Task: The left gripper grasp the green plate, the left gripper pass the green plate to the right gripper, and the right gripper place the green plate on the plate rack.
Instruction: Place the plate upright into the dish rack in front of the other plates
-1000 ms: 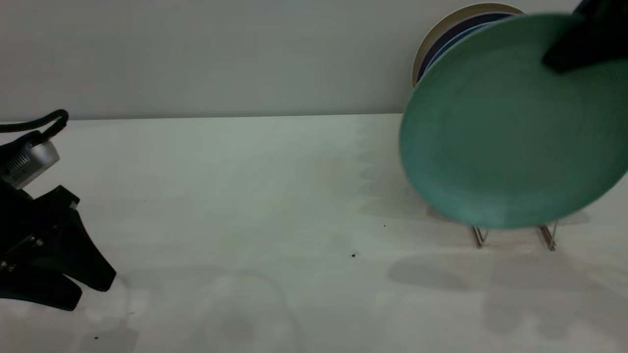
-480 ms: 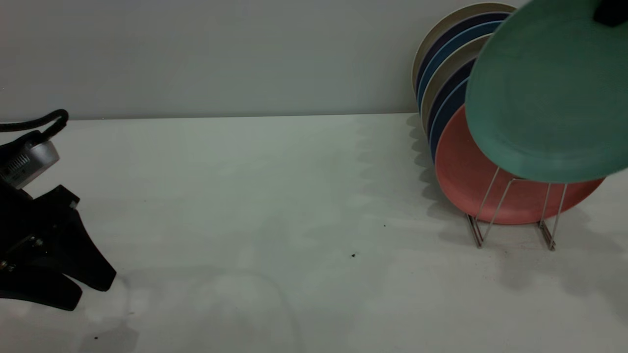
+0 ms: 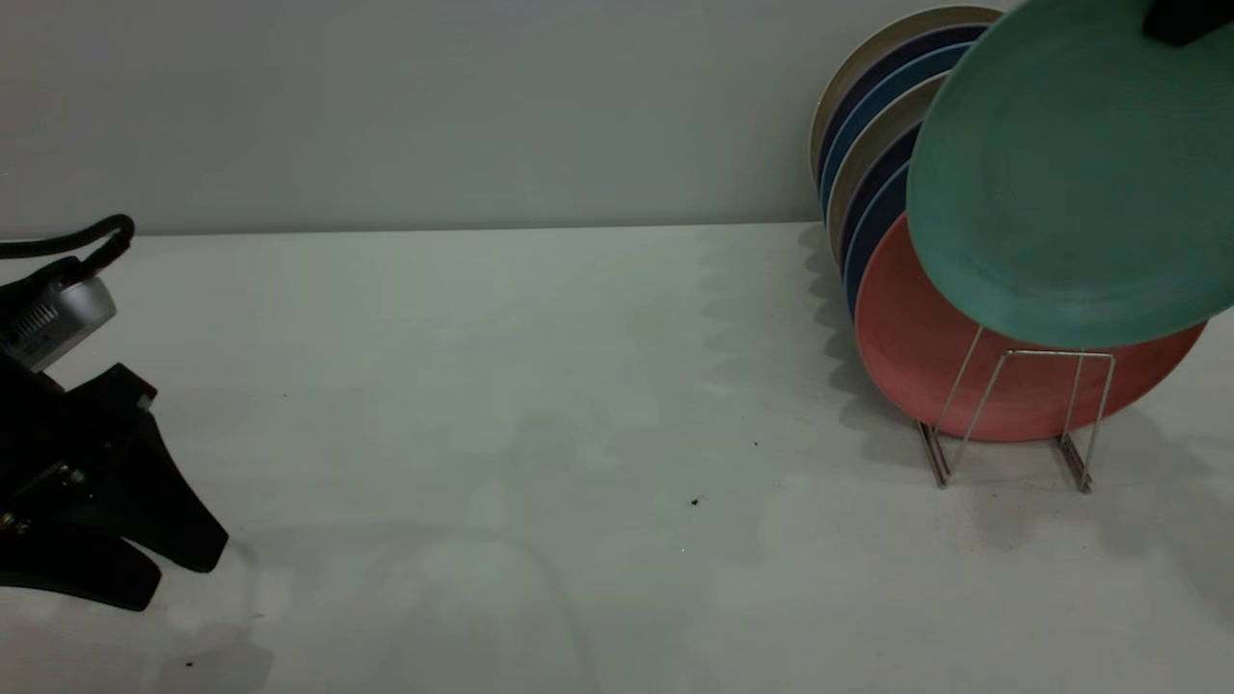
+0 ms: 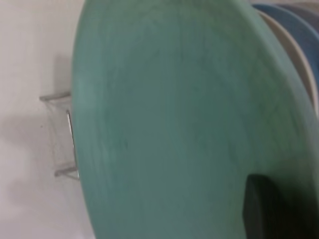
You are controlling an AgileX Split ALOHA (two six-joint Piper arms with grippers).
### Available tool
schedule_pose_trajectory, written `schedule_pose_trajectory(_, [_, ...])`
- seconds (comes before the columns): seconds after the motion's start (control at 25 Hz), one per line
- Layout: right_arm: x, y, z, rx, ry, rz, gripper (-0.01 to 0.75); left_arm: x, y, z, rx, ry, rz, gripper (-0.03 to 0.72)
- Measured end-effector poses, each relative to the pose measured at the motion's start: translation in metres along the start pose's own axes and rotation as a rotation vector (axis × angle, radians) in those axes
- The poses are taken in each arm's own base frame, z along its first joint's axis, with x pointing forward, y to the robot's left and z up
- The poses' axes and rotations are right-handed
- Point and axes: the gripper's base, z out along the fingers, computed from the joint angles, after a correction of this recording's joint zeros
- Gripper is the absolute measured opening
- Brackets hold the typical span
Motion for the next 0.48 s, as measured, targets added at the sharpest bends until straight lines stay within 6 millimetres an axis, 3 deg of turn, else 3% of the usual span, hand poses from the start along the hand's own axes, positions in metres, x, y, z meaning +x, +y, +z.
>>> schedule_pose_trajectory(0.48, [0.009,0.006,0.031,-0.046,0.021,0.018,0.077,0.0,0.0,0.0,0.0,0.0,0.0,0.508])
